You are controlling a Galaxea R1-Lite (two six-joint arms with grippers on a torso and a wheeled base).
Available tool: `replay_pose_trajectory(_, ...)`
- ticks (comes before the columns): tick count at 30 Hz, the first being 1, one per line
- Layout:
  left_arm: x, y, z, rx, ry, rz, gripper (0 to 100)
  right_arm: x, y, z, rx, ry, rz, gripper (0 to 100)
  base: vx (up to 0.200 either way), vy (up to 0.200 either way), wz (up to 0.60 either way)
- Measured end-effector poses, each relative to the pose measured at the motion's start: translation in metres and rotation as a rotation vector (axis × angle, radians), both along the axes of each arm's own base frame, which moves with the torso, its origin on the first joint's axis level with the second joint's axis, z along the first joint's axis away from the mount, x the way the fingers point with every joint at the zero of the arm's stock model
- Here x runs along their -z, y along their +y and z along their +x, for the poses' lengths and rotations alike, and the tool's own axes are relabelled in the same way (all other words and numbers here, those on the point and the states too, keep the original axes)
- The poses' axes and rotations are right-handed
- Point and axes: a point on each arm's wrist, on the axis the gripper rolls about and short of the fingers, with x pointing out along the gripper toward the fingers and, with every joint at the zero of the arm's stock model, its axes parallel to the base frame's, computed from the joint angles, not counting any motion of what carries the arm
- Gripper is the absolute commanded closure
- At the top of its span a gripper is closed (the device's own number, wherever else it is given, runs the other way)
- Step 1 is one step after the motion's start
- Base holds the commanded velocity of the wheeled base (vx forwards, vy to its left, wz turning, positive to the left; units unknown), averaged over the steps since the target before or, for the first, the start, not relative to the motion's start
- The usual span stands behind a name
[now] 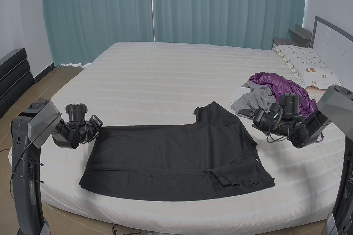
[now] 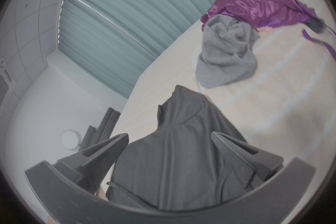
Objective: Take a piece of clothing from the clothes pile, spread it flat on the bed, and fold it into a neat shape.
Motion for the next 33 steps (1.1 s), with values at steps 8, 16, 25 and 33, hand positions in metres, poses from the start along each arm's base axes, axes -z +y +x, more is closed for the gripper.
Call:
replay_pose_trajectory(8,0.002,0.0,-0.003,0.005,-0.009,0.002,100,0.002,0.025,0.057,0.051,0.017,-0.139,0,0.0,0.0,0.0)
replay_pose_trajectory(16,0.004,-0.001,-0.004,0.008,-0.01,0.002,100,0.025,0.038,0.094,0.087,0.048,-0.223,0,0.0,0.0,0.0)
replay_pose_trajectory(25,0.004,0.0,-0.004,0.008,-0.011,0.003,100,0.048,0.034,0.114,0.124,0.052,-0.244,0,0.0,0.0,0.0)
replay_pose_trajectory(33,0.004,-0.001,-0.004,0.009,-0.011,0.004,100,0.061,0.029,0.119,0.134,0.066,-0.245,100,0.0,0.0,0.0)
